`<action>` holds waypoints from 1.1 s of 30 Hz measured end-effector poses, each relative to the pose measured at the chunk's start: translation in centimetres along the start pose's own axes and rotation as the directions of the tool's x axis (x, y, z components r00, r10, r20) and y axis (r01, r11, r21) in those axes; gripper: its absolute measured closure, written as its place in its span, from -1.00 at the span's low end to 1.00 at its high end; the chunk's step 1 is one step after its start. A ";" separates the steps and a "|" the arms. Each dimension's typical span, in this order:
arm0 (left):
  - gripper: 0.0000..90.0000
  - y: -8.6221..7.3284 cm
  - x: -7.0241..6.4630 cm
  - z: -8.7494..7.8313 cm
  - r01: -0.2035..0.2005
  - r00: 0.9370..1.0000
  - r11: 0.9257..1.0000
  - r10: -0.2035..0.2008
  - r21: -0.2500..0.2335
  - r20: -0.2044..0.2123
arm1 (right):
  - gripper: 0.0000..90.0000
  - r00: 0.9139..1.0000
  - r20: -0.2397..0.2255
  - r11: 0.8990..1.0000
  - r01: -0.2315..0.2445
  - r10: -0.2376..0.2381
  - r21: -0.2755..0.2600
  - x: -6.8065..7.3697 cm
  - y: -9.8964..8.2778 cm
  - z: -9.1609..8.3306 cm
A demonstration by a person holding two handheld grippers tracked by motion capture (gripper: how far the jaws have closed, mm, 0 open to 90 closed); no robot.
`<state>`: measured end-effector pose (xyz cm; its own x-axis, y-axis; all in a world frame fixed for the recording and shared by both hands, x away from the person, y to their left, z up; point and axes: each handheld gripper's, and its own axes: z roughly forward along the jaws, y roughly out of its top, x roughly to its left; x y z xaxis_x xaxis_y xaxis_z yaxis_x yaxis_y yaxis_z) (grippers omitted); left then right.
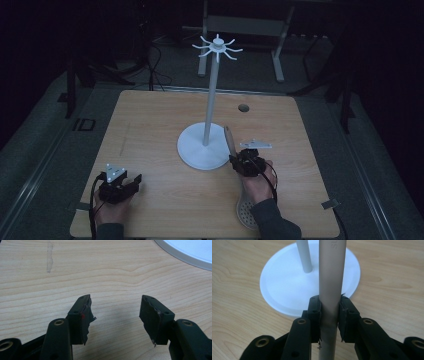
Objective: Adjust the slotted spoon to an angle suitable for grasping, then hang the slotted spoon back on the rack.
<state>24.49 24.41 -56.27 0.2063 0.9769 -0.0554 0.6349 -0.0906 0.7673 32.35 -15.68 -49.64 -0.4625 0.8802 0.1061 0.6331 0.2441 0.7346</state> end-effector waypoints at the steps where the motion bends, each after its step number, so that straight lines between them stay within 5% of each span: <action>1: -0.04 0.0 0.0 0.0 0.000 1.000 1.000 0.000 0.002 0.000 | 0.64 1.000 -0.007 1.000 0.001 -0.001 -0.010 -0.2 0.1 -0.3; 33: -0.04 0.0 0.0 0.0 0.001 1.000 1.000 -0.001 0.000 -0.001 | 0.64 1.000 -0.005 0.990 0.008 -0.008 -0.140 -1.7 0.9 -2.8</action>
<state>24.48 24.42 -56.28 0.2051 0.9772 -0.0556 0.6352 -0.0897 0.7671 31.96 -18.10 -47.27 -0.4708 0.8762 0.1033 0.5365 0.1914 0.8219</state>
